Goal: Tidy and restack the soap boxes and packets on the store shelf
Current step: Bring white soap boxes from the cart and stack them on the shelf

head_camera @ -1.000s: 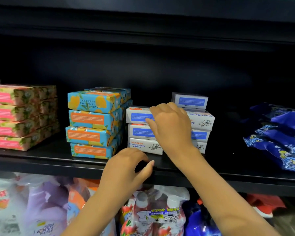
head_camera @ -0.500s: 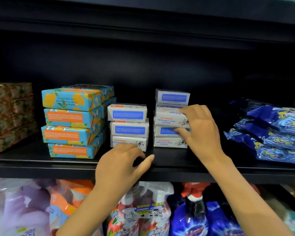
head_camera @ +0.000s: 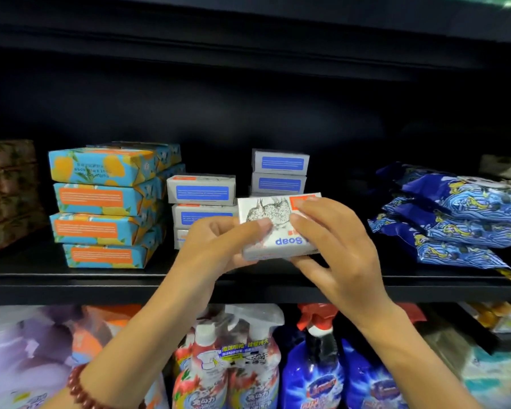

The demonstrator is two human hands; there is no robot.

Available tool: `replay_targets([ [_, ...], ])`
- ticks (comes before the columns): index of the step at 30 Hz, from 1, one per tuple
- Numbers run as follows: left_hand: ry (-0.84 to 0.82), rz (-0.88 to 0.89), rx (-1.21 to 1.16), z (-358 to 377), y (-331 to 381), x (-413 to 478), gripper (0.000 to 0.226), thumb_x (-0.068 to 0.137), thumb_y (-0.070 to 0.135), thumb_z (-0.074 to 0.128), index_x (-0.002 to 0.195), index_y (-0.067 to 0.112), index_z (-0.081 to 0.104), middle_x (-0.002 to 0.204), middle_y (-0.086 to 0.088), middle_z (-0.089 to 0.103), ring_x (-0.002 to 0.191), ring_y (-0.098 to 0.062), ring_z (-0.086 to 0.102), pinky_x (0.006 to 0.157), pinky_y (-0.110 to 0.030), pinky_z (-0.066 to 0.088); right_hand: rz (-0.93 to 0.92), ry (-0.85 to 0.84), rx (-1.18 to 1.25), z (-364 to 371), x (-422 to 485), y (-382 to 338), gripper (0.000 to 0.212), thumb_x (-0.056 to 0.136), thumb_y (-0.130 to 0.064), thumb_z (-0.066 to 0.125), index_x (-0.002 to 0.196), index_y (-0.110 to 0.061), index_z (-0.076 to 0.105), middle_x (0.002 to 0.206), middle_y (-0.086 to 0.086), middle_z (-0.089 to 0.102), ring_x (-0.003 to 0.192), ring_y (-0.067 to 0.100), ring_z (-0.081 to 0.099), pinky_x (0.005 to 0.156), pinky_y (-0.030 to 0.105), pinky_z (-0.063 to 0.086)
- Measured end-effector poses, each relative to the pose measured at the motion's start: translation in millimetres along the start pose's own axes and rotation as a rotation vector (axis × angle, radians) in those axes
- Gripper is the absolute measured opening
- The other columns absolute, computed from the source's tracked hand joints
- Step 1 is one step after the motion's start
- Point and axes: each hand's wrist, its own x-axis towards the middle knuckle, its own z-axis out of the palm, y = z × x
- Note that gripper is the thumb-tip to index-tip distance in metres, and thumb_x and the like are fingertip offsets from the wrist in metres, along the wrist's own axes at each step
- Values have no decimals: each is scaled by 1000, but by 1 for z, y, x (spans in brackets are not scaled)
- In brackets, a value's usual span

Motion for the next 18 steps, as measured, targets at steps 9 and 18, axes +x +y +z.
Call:
replay_targets([
  [9,-82,351,194,-2,-3,-4,48,66,20,83,111,18,63,109,8,70,105,-9,64,82,-18,51,557,-220,440,-30,15,2,55,64,-37,80,112,-28,56,103,-22,64,98,-6,58,78,4,41],
  [18,-111,193,219,-2,5,-3,77,46,46,77,117,27,58,108,19,68,99,0,64,73,-11,49,90,58,202,-17,2,-1,29,82,-15,69,104,-5,52,106,14,63,108,22,57,94,29,46],
])
